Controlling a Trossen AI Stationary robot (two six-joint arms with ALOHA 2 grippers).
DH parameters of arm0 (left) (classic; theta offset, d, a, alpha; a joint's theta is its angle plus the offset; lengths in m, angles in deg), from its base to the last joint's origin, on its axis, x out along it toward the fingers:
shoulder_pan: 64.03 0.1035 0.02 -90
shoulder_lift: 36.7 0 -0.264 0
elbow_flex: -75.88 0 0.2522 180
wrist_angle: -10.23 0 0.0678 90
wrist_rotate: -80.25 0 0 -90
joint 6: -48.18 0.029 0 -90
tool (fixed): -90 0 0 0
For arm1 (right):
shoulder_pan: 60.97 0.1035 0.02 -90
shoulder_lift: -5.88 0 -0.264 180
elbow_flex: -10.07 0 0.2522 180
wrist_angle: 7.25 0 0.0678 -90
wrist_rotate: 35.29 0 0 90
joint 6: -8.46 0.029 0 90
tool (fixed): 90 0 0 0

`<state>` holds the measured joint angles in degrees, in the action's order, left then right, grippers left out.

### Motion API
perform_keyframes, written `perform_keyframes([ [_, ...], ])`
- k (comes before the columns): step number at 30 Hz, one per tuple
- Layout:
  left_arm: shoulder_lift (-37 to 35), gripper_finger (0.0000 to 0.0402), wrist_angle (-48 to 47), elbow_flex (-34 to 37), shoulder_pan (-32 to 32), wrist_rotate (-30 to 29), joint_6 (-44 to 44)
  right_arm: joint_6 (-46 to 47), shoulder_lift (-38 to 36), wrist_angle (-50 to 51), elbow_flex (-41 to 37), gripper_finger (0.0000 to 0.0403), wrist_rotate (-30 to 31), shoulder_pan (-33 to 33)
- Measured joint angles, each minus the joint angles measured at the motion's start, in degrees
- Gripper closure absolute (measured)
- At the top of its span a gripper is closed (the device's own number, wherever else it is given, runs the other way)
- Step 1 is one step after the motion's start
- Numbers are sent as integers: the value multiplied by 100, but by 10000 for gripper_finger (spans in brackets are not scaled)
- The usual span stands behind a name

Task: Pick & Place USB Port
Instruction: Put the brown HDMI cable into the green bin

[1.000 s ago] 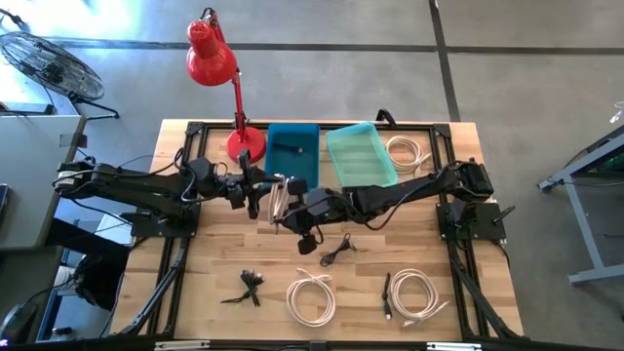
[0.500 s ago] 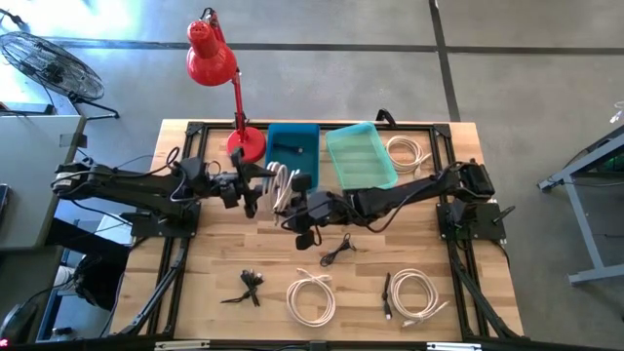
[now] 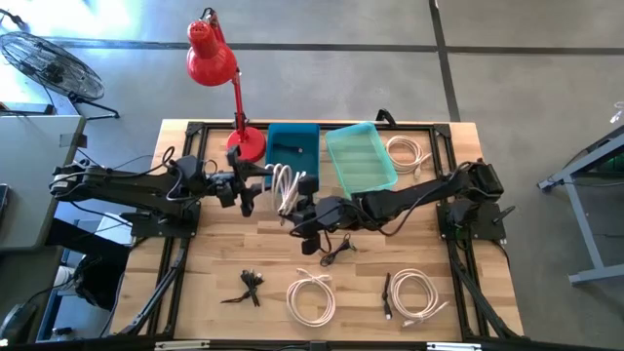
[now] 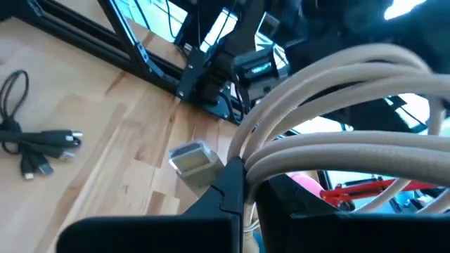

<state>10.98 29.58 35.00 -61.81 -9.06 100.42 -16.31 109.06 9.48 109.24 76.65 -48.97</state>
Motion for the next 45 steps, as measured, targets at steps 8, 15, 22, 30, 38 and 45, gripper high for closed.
perform_keyframes([
  [8, -6, 247, -287, -2, 2, -233, -6, 39, -376, 593, -11, 395, 839, 237],
  [15, -156, 247, -1422, 1, -4, -248, -636, 879, -849, 2402, 8, 395, 1938, 292],
  [22, -964, 247, -4953, -1026, -2, -238, -707, 2495, -1149, 4467, 7, 395, 1403, -432],
  [30, -1639, 247, -5534, -1275, -2, 42, -1407, 2568, -1148, 5067, 4, 395, 522, -1869],
  [38, -1939, 247, -6205, -1272, -2, 26, -1545, 2233, -1029, 5024, 4, 395, -637, -3380],
  [45, -1945, 247, -6585, -1270, -2, 24, -1674, 1934, -340, 4760, 2, 395, -1639, -4026],
])
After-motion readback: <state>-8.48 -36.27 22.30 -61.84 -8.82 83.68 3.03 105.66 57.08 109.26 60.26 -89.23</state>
